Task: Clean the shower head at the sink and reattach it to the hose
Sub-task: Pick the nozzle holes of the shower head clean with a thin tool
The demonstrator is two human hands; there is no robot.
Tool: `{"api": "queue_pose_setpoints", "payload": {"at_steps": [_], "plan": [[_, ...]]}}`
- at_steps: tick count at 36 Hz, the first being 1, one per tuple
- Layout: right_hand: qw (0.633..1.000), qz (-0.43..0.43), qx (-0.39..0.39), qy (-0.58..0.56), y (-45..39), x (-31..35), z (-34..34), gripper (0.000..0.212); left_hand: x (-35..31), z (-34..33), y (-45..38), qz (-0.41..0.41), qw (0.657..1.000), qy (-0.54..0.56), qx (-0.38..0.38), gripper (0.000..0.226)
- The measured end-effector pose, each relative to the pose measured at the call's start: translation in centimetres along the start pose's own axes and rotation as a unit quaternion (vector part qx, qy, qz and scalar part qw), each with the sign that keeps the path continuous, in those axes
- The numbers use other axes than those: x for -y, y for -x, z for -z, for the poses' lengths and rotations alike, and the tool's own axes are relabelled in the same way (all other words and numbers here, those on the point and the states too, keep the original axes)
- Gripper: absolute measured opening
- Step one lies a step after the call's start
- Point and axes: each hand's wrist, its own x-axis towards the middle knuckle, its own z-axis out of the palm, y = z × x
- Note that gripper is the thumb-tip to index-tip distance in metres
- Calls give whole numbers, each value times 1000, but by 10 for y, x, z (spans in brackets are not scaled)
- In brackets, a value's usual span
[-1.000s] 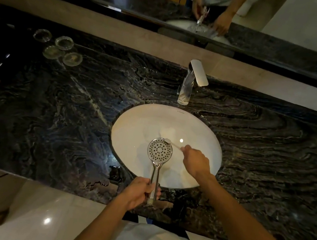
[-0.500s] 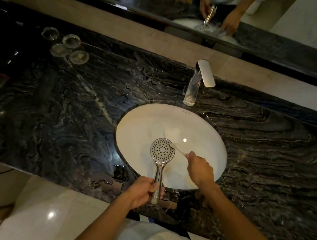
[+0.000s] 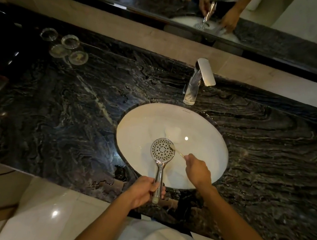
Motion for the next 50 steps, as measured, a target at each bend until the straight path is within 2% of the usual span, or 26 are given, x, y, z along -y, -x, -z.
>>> {"api": "queue_pose_setpoints", "payload": {"at_steps": [3,6,10,14,18,24,28,31,37,43,47,50], "plan": [[999,-16,9,-27,1,2,-2,37,1,-1,0,2,1000,5,-4,14],[998,5,42,-38,13,4,-15,37,4,-1,0,-1,1000,-1,-8,17],[994,52,93,14,24,7,-25,29,5,0,-1,-4,1000,5,-4,18],[994,57,47,76,2,11,-5,29,3,0,-3,-9,1000,1,-7,17],[998,22,5,56,-19,18,16,31,6,3,-3,-7,1000,-23,-6,13],[994,42,88,58,-13,27,9,30,8,3,-5,-15,1000,-19,-13,15],[979,96,123,128,4,24,-7,33,6,-1,-4,-18,1000,-18,-7,18],[982,87,103,135,3,23,-4,35,4,-2,-3,-21,999,-30,-3,17],[997,4,1,81,-20,31,27,29,4,-3,-3,-9,999,-50,-17,14],[981,56,107,151,-11,39,20,36,7,0,-4,-12,1000,-14,-19,14],[963,113,126,209,7,36,4,38,9,-1,-3,-8,1000,7,-17,15],[971,94,117,186,4,30,5,30,8,-1,-3,-13,1000,1,-11,16]]}}
